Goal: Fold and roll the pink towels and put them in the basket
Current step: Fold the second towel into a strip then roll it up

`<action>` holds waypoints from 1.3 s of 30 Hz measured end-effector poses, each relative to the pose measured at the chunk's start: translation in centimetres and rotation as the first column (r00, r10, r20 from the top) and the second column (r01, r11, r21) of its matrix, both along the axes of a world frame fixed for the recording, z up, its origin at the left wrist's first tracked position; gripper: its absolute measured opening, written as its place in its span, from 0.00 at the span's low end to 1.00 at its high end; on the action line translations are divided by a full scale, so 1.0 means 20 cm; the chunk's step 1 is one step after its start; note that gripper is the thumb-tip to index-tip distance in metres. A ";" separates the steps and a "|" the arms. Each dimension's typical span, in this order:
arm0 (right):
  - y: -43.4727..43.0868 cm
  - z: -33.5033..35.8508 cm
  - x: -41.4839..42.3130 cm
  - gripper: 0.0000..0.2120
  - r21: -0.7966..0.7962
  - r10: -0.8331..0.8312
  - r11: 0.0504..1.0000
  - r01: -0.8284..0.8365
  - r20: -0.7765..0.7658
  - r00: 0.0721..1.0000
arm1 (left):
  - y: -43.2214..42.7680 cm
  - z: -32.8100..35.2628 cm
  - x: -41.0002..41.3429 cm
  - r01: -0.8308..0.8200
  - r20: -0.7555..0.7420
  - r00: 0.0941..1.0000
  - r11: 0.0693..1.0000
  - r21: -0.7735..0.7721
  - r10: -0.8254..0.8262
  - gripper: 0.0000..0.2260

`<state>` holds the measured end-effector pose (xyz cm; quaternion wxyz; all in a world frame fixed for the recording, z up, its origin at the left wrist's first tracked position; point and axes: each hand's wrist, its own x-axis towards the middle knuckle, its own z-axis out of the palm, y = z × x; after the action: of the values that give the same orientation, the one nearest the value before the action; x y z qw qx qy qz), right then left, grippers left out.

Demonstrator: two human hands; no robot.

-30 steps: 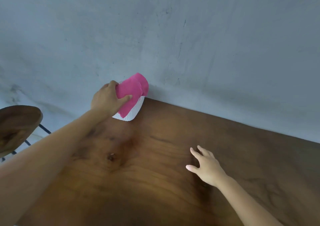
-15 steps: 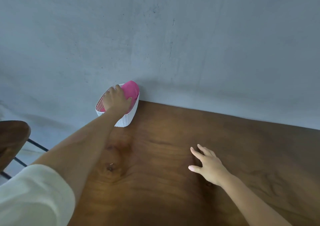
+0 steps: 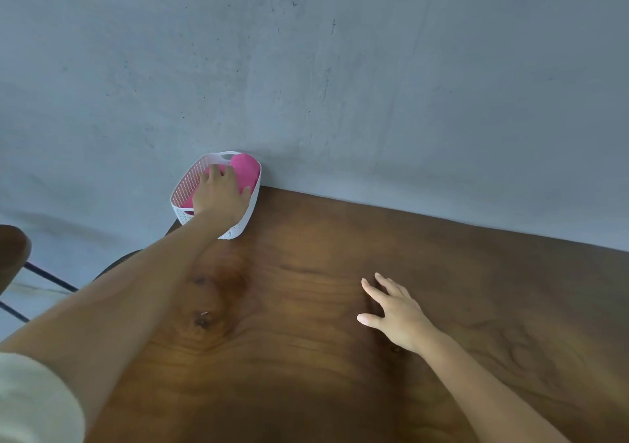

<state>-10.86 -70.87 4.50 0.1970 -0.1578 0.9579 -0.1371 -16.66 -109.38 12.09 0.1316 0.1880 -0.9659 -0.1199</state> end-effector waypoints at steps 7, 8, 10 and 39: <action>0.01 0.00 0.05 0.33 -0.114 -0.060 0.992 0.055 -0.037 0.998 | 0.16 0.00 0.13 0.172 -0.199 0.961 0.980 -0.102 -0.190 0.13; 0.01 0.00 0.07 0.32 -0.129 -0.071 0.990 0.063 -0.056 0.996 | 0.20 -0.01 0.16 0.214 -0.211 0.951 0.973 -0.082 -0.227 0.12; 0.03 -0.01 0.10 0.29 -0.153 -0.094 0.985 0.082 -0.072 0.993 | 0.30 -0.06 0.21 0.299 -0.212 0.930 0.953 -0.044 -0.302 0.11; 1.33 -0.08 1.17 0.27 -0.242 -0.612 0.790 0.563 -0.264 0.745 | 1.99 -0.52 0.82 0.798 -0.030 0.602 0.600 0.056 -0.798 0.11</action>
<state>12.45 -44.31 2.81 -0.0311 0.1179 0.9646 -0.2338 -0.30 -69.67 1.59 0.0591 -0.2586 -0.9439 -0.1966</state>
